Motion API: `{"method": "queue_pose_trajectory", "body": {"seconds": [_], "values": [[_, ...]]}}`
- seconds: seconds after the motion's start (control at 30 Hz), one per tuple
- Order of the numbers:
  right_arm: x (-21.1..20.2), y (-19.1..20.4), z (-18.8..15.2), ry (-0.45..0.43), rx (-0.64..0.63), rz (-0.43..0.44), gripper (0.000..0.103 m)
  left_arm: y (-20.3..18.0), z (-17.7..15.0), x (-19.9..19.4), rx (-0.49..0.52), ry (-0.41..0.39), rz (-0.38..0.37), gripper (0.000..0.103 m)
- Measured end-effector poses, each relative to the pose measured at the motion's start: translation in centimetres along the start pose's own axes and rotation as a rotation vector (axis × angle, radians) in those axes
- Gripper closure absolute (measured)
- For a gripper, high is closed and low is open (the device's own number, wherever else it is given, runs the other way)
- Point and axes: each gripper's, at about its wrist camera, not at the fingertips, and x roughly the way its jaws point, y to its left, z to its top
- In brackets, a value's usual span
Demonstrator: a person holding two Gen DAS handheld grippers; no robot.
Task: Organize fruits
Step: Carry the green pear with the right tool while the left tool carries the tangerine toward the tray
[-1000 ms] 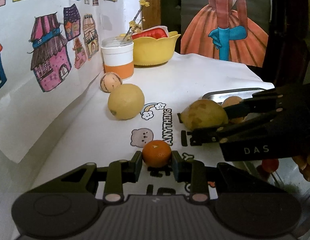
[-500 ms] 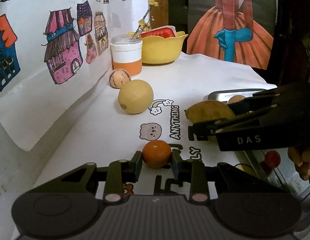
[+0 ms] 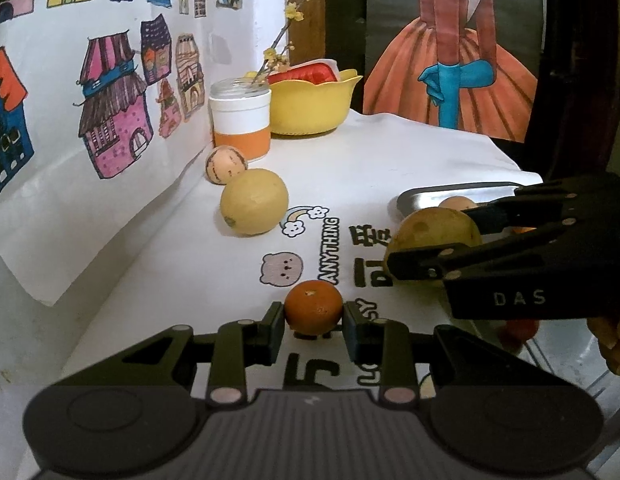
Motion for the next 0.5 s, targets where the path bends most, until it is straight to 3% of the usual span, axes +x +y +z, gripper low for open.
{"method": "queue_pose_trajectory", "body": {"seconds": [0.5], "values": [[-5.8,-2.1,-1.0,-0.075,0.040,-0.050,0.049,-2.7,0.7,-1.2,0.029,-0.029,-0.047,0.069]]}}
